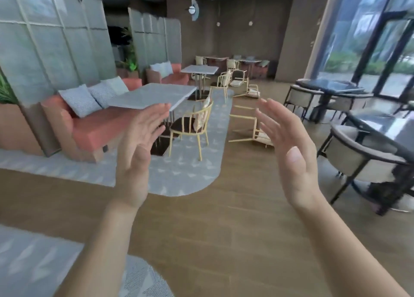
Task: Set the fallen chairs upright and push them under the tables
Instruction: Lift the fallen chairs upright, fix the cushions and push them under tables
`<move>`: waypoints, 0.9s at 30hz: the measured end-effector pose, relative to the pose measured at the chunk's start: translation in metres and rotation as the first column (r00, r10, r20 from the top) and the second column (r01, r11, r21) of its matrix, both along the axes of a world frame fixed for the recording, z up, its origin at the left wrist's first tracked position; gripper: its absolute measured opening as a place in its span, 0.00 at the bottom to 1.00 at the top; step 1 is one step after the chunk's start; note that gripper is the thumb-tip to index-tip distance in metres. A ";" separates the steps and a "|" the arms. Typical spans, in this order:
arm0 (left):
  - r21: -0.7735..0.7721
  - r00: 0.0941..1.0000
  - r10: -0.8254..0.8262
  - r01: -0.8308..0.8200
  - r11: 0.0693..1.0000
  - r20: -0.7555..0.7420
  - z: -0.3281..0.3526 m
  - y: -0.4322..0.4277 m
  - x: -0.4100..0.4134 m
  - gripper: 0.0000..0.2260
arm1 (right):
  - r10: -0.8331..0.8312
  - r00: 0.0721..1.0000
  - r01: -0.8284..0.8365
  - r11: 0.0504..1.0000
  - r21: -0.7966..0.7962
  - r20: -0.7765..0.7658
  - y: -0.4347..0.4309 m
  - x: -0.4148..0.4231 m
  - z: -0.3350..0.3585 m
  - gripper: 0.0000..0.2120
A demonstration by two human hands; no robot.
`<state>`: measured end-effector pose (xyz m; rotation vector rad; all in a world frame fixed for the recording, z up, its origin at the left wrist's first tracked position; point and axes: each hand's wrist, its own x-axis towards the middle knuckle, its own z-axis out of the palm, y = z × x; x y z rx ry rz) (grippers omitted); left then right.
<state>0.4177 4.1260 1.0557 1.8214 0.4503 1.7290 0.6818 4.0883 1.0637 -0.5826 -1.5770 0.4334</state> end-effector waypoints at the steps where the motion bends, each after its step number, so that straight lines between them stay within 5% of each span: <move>1: 0.003 1.000 -0.028 0.028 1.000 -0.004 0.001 0.028 0.018 0.32 | -0.024 1.000 0.024 1.000 0.009 0.000 0.020 0.019 -0.001 0.43; 9: 0.000 0.988 -0.131 0.131 0.991 -0.079 -0.012 0.234 0.194 0.29 | -0.184 0.983 0.184 0.983 0.008 -0.009 0.199 0.191 -0.026 0.45; 20: 0.003 0.993 -0.096 0.096 0.995 -0.070 -0.001 0.476 0.377 0.31 | -0.154 0.988 0.155 0.988 -0.009 0.021 0.455 0.374 -0.006 0.45; 27: -0.014 0.993 -0.099 0.098 0.995 -0.057 -0.011 0.646 0.480 0.45 | -0.174 0.984 0.174 0.985 0.006 0.035 0.628 0.464 -0.021 0.45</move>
